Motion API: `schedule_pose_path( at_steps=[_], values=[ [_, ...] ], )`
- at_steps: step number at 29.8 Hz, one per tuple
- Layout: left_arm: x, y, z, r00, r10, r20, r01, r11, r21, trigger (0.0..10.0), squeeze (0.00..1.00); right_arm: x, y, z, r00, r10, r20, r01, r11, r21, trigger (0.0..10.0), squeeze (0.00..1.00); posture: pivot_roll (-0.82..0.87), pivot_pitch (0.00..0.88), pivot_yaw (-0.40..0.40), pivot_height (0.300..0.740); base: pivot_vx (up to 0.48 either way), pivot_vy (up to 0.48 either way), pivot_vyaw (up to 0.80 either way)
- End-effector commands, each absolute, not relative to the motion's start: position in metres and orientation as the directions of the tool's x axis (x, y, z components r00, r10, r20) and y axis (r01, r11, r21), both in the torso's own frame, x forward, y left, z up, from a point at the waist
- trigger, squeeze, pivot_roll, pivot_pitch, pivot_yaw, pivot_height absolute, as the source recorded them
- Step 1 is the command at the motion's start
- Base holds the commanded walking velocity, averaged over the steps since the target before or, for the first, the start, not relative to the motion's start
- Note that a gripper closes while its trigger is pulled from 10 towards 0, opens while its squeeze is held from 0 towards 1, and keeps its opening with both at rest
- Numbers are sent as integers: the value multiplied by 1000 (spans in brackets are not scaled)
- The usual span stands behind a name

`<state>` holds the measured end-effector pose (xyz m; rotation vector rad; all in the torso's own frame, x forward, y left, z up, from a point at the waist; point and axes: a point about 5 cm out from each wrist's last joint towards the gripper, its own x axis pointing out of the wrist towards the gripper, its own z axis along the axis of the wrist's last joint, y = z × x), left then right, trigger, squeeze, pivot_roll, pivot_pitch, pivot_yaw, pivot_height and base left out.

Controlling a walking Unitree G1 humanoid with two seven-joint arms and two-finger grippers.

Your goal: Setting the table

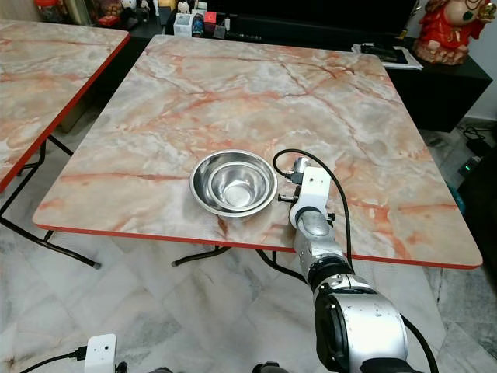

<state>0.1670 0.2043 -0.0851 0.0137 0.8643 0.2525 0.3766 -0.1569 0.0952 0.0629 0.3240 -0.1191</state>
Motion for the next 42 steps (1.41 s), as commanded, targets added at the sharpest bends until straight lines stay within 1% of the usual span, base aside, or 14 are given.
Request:
schedule_pose_path(
  at_steps=[1, 6, 7, 8, 21, 28, 35, 38, 41, 42],
  values=[
    [154, 204, -91, 581, 221, -783, -217, 970, 113, 10000, 0, 374, -159, 90, 932, -113, -344, 131, 991, 30, 10000, 518, 133, 135, -72, 715, 0, 0, 0],
    [155, 204, -91, 580, 221, -784, -215, 970, 114, 10000, 0, 374, -159, 90, 932, -110, -344, 128, 991, 31, 10000, 569, 134, 133, -73, 715, 0, 0, 0],
    [155, 204, -91, 581, 221, -783, -215, 970, 114, 10000, 0, 374, -159, 90, 933, -110, -341, 128, 991, 32, 10000, 988, 132, 134, -72, 715, 0, 0, 0],
    [155, 204, -91, 581, 222, -783, -216, 970, 114, 10000, 0, 374, -159, 91, 935, -110, -338, 128, 991, 32, 10000, 1000, 132, 133, -72, 715, 0, 0, 0],
    [157, 204, -90, 583, 220, -782, -214, 970, 113, 10000, 0, 379, -159, 99, 946, -111, -305, 130, 991, 42, 10000, 1000, 127, 128, -71, 715, 0, 0, 0],
    [161, 203, -89, 591, 216, -777, -209, 972, 112, 10000, 0, 383, -160, 109, 960, -123, -253, 145, 987, 70, 10000, 1000, 123, 120, -68, 715, 0, 0, 0],
    [163, 202, -88, 594, 214, -776, -207, 972, 109, 10000, 0, 385, -162, 114, 963, -134, -234, 156, 985, 77, 10000, 1000, 118, 116, -67, 715, 0, 0, 0],
    [164, 202, -88, 595, 212, -776, -206, 973, 107, 10000, 0, 386, -163, 117, 968, -132, -216, 154, 984, 91, 10000, 1000, 117, 114, -68, 715, 0, 0, 0],
    [165, 201, -88, 596, 210, -775, -205, 973, 106, 10000, 0, 389, -165, 127, 976, -141, -163, 155, 985, 74, 10000, 1000, 113, 108, -68, 715, 0, 0, 0],
    [165, 201, -88, 597, 209, -775, -205, 973, 105, 10000, 0, 390, -165, 131, 979, -147, -141, 156, 986, 53, 10000, 216, 112, 105, -68, 715, 0, 0, 0]
  ],
)
